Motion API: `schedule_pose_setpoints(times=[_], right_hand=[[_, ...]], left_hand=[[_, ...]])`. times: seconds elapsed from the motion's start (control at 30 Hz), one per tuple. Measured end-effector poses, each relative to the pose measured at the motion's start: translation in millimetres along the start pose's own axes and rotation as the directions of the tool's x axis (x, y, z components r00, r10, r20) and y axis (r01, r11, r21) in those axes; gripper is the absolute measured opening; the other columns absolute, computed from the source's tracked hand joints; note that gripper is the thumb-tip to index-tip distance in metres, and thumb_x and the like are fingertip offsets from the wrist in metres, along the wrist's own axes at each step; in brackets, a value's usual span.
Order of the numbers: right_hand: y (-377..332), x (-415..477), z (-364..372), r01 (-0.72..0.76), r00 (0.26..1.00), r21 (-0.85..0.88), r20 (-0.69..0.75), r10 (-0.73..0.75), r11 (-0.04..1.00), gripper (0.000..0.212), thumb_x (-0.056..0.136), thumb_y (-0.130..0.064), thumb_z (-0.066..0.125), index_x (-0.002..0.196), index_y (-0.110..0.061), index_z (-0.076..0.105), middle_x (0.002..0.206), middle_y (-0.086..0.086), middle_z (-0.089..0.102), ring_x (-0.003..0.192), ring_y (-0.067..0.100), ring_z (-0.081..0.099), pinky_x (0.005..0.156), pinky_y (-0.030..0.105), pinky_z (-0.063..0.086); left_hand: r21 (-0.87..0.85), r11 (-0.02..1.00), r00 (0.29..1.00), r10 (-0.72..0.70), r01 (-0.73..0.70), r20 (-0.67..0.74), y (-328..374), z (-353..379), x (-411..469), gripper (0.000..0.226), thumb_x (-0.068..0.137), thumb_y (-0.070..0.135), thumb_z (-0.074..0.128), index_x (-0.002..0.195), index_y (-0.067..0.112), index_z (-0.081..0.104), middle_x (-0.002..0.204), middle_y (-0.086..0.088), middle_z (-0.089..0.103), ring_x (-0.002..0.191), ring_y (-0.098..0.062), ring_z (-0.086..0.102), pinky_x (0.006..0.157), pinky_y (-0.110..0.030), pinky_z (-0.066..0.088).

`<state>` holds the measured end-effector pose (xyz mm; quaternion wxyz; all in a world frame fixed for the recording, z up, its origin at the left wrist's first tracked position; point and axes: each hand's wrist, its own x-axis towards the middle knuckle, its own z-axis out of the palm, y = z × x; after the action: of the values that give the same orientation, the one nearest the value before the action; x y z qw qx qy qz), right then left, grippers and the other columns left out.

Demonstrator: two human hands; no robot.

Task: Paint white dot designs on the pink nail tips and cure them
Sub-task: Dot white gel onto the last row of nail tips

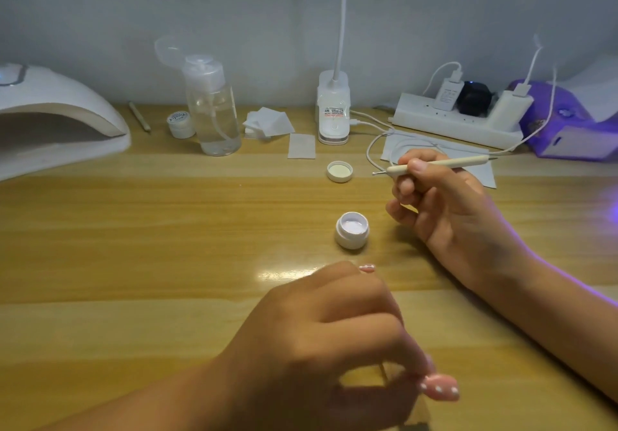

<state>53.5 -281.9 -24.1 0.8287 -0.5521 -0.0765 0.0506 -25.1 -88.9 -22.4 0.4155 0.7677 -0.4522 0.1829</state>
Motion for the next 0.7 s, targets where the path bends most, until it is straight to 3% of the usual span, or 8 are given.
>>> schedule_pose_setpoints(times=[0.1,0.33,0.57,0.7], right_hand=[[0,0,0,-0.005,1.000,-0.009,-0.004,0.005,1.000,0.016,0.085,-0.022,0.059,0.077,-0.028,0.071,0.066,-0.006,0.058,0.062,0.004,0.055,0.064,0.021,0.051],[1,0,2,-0.005,1.000,-0.031,-0.009,0.005,1.000,0.015,0.084,-0.021,0.059,0.076,-0.027,0.070,0.065,-0.005,0.058,0.061,0.005,0.054,0.062,0.021,0.051],[2,-1,1,0.005,1.000,-0.034,-0.018,-0.006,0.999,0.011,0.083,-0.021,0.060,0.078,-0.025,0.069,0.066,-0.004,0.058,0.062,0.005,0.055,0.062,0.021,0.052],[2,-1,0,0.025,0.999,-0.063,-0.018,-0.026,0.998,0.013,0.083,-0.023,0.060,0.077,-0.027,0.071,0.066,-0.005,0.059,0.062,0.005,0.056,0.063,0.021,0.052]], left_hand=[[0.115,0.993,0.997,0.017,-0.026,0.075,-1,5,-3,0.010,0.081,0.021,0.074,0.071,0.019,0.074,0.068,0.001,0.059,0.065,-0.015,0.045,0.081,-0.005,0.025],[0.206,0.978,0.986,-0.008,-0.027,0.168,-4,6,-7,0.023,0.088,0.032,0.065,0.068,0.022,0.072,0.071,0.005,0.064,0.072,-0.006,0.041,0.085,0.000,0.020],[0.132,0.991,0.993,0.013,-0.028,0.117,-10,5,-7,0.019,0.081,0.031,0.077,0.063,0.024,0.072,0.065,0.012,0.053,0.082,0.003,0.038,0.085,0.005,0.018],[0.080,0.997,0.974,-0.035,0.017,0.225,-17,-2,-6,0.019,0.082,0.033,0.074,0.065,0.025,0.070,0.068,0.013,0.051,0.077,0.002,0.038,0.075,0.002,0.021]])
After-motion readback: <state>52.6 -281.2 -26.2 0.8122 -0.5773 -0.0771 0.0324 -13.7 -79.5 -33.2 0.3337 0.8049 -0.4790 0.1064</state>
